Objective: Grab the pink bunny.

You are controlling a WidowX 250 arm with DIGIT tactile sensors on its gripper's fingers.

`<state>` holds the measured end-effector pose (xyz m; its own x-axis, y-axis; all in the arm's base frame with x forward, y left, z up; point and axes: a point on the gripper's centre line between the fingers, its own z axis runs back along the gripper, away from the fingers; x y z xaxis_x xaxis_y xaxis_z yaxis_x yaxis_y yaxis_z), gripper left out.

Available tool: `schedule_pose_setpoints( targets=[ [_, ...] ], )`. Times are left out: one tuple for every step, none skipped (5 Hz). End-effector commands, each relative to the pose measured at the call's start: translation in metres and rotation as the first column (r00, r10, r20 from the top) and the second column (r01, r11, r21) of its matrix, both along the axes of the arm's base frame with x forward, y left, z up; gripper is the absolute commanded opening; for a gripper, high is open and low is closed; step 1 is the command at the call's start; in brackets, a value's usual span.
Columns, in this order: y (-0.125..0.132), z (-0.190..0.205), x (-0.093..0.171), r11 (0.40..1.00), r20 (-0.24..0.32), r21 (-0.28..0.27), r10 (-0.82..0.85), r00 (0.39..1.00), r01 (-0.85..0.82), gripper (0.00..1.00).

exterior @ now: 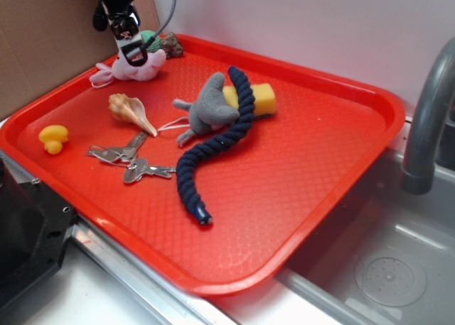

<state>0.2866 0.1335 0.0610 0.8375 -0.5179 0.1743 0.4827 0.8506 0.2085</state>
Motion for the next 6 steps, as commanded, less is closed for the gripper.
schedule_pose_setpoints(
  targets=[
    [-0.006, -0.018, 0.011, 0.999, -0.020, 0.027, -0.032, 0.999, 0.033, 1.00],
    [-0.013, -0.049, 0.017, 0.997, -0.092, 0.013, -0.069, 0.993, 0.071, 1.00],
    [-0.014, -0.072, 0.025, 0.997, -0.147, 0.006, -0.080, 0.986, 0.082, 1.00],
    [-0.015, -0.080, 0.027, 0.996, -0.171, 0.020, -0.083, 0.982, 0.088, 1.00],
    [-0.015, -0.076, 0.025, 0.996, -0.161, 0.014, -0.080, 0.984, 0.083, 1.00],
    [-0.017, -0.070, 0.021, 0.997, -0.138, 0.008, -0.076, 0.988, 0.078, 0.00]
  ],
)
